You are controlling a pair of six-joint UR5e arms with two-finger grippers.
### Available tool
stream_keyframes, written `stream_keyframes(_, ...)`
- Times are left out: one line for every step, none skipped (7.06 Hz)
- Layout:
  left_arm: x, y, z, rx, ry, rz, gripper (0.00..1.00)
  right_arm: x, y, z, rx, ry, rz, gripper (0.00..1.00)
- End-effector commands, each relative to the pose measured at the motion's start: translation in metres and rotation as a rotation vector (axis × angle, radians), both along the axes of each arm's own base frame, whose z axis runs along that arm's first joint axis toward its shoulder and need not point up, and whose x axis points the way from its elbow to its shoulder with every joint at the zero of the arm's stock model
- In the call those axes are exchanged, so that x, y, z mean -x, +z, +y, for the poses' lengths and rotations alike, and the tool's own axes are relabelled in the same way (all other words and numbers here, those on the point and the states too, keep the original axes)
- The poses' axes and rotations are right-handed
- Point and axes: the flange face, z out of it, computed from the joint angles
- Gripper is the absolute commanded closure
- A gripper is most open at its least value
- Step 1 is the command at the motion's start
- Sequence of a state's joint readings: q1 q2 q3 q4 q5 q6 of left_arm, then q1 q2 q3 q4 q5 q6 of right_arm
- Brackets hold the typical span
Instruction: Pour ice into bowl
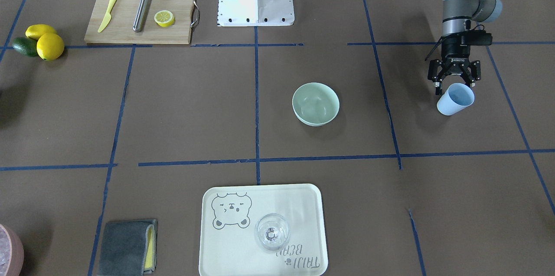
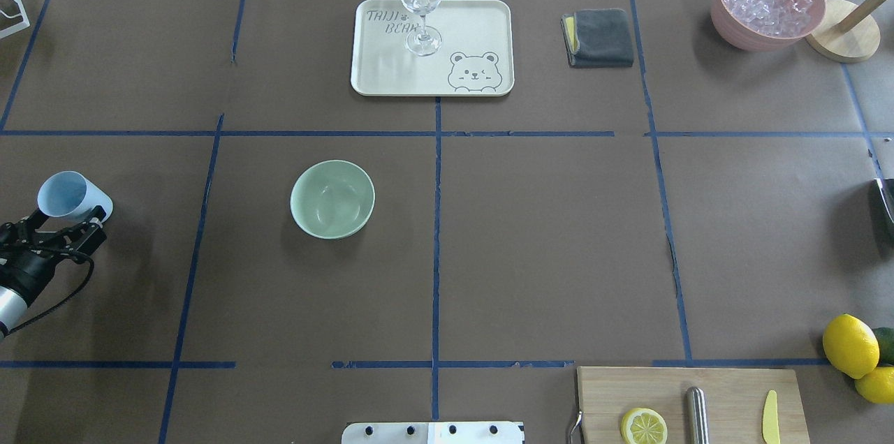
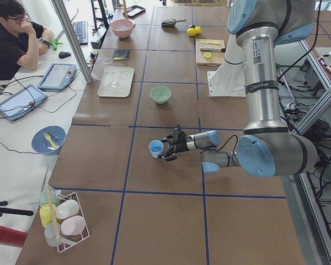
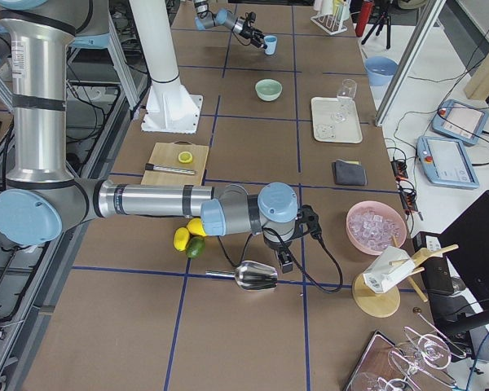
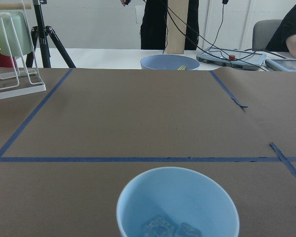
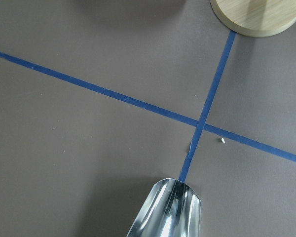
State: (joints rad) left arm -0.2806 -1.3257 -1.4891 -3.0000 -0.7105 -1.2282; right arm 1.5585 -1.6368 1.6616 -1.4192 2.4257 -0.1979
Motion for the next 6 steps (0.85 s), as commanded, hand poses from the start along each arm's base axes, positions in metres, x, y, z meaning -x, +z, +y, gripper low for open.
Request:
stream_keyframes(-0.0043, 0.0025, -0.0014, -0.001, -0.001, -0.005, 0.01, 0.0000, -0.0026, -0.0028, -0.003, 0.001, 0.000, 0.00)
stream_keyframes(-0.0051, 0.0057, -0.0016, 0.001, -0.001, -0.011, 0.02, -0.0001, -0.0025, -0.0028, -0.003, 0.001, 0.002, 0.00)
stream_keyframes(-0.0077, 0.0109, -0.0030, 0.003, -0.002, -0.020, 0.02, -0.0001, -0.0032, -0.0035, -0.005, 0.001, 0.002, 0.00)
stream_keyframes(-0.0073, 0.0110, -0.0034, 0.004, -0.003, -0.020, 0.04, 0.0000, -0.0033, -0.0035, -0.004, 0.002, 0.000, 0.00)
stream_keyframes(-0.0070, 0.0112, -0.0039, 0.004, -0.004, -0.021, 0.05, -0.0001, -0.0047, -0.0049, -0.007, 0.002, 0.002, 0.00)
stream_keyframes(-0.0063, 0.0106, -0.0055, 0.004, -0.009, -0.020, 0.05, -0.0001, -0.0039, -0.0048, -0.005, 0.002, 0.002, 0.00)
